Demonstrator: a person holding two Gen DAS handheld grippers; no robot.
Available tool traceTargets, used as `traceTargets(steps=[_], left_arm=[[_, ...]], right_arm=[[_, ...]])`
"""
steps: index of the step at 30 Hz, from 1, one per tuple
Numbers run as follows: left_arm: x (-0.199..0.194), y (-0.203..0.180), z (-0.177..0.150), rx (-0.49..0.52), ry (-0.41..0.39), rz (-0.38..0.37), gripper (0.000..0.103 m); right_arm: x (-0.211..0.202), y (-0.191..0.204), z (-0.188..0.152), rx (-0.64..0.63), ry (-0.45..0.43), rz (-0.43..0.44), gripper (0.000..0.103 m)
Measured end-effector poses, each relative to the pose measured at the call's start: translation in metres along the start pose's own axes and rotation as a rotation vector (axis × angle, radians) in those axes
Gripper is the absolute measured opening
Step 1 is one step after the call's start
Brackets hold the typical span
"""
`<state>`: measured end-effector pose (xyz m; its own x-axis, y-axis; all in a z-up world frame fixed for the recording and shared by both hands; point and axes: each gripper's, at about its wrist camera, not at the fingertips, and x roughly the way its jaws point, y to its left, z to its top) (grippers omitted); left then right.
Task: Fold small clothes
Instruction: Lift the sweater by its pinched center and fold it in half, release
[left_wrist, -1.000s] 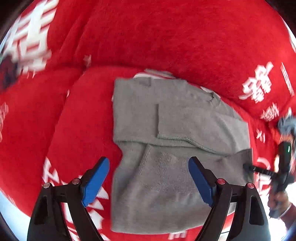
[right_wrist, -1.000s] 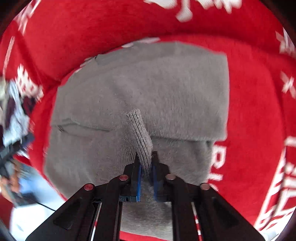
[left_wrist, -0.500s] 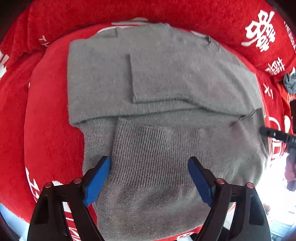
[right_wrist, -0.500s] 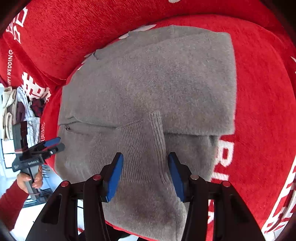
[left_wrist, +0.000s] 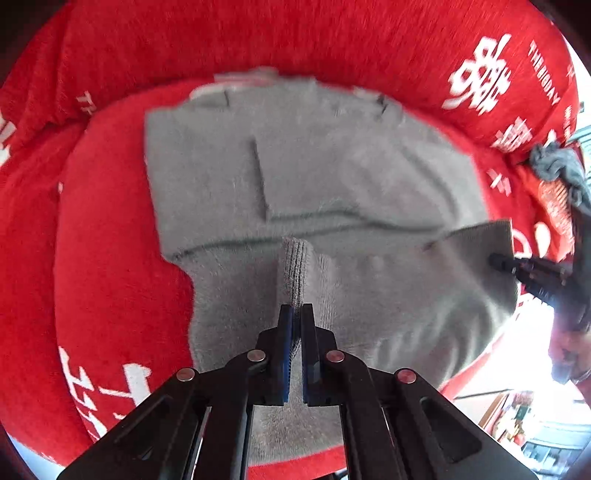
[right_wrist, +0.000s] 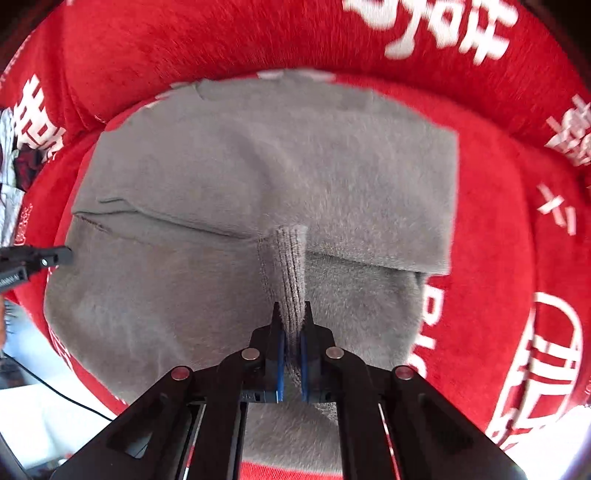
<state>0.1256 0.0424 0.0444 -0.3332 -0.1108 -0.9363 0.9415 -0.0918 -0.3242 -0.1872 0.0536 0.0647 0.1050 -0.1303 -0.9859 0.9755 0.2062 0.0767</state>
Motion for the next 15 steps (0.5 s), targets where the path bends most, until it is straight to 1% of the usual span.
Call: traceTargets(steps=[3,6,8,10,12,15], left_arm=[[-0.024,0.004,0.005,-0.015,-0.051,-0.028,0.004],[-0.046,0.002,0.020,-0.023,-0.107,-0.047,0.004],[-0.060,0.002,0.030,-0.029,-0.156,-0.056,0.004],[-0.075,0.003,0.043,-0.037,-0.204,-0.067,0.004],[-0.083,0.000,0.065,-0.037,-0.258,-0.068,0.004],[-0.084,0.003,0.101,-0.035,-0.327,-0.039,0.004]], right_arm=[[-0.033,0.006,0.000,-0.001,-0.063,-0.033,0.007],[-0.064,0.008,0.011,-0.003,-0.126,-0.041,0.006],[-0.083,0.011,0.026,-0.022,-0.176,-0.052,0.006],[-0.100,0.016,0.048,-0.040,-0.230,-0.055,0.006],[-0.111,0.015,0.073,-0.059,-0.278,-0.057,0.006],[-0.104,0.012,0.104,-0.082,-0.312,-0.078,0.006]])
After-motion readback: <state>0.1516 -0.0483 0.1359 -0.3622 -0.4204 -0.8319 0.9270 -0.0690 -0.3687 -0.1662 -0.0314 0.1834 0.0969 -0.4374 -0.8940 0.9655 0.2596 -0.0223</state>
